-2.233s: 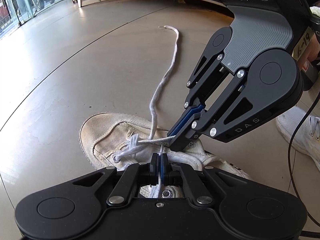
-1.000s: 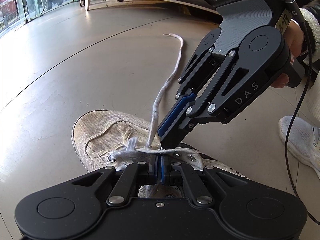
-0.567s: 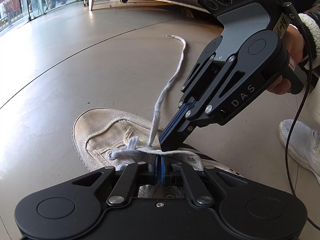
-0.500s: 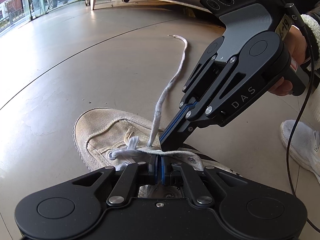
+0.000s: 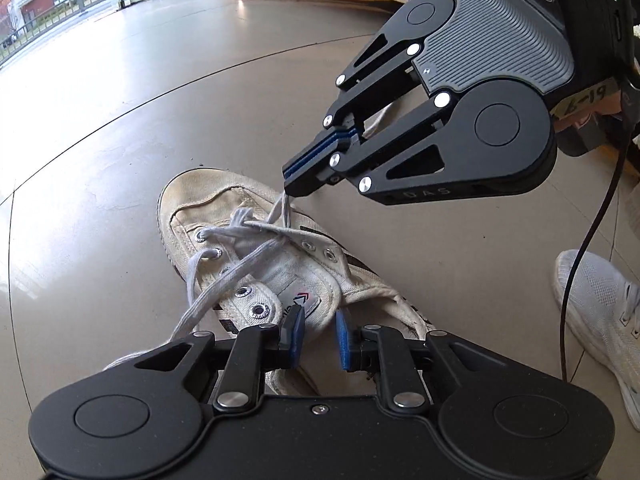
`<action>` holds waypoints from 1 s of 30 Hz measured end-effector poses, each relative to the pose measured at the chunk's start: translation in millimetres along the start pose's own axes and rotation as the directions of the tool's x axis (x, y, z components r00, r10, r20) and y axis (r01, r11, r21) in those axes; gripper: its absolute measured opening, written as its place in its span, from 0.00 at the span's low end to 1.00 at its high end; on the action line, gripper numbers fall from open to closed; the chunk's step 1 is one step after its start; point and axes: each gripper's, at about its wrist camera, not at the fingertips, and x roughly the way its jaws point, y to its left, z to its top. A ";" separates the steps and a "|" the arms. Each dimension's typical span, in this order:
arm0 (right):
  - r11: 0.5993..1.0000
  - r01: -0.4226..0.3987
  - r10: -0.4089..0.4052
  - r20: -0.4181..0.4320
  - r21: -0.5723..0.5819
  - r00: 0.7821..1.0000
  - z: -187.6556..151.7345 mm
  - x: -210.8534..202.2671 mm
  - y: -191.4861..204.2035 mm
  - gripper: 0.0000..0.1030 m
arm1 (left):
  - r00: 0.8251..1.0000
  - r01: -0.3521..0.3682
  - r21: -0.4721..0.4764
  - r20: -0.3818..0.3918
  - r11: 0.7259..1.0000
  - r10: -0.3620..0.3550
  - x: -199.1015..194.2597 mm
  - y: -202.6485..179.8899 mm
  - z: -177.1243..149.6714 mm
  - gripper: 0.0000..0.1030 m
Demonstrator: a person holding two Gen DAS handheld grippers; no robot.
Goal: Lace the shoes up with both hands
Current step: 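Pull the white lace up and away from the sneaker with the right gripper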
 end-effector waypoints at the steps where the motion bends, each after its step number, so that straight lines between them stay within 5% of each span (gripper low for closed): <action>1: 0.999 0.043 -0.043 0.001 -0.023 0.999 -1.2 -2.1 -2.2 0.03 | 1.000 -0.006 0.000 -0.003 1.000 0.006 0.4 -1.4 0.3 0.17; 8: 0.943 0.299 -0.308 -0.037 -0.148 0.951 -19.9 -19.7 -41.3 0.03 | 0.999 -0.038 0.023 -0.006 0.999 0.038 3.8 -7.0 -2.1 0.19; 17: 0.777 0.567 -0.614 -0.133 -0.273 0.778 -41.5 -63.3 -120.5 0.03 | 1.000 -0.011 -0.008 0.001 1.000 0.011 3.2 -0.9 -3.1 0.19; 20: 0.740 0.610 -0.663 -0.157 -0.284 0.732 -47.8 -77.5 -138.3 0.03 | 1.000 -0.003 -0.015 0.005 1.000 0.003 3.4 0.2 -4.0 0.19; 30: 0.688 0.657 -0.725 -0.261 -0.307 0.637 -78.8 -88.6 -160.2 0.02 | 1.000 0.021 -0.029 0.011 0.999 -0.020 7.6 5.6 -5.3 0.19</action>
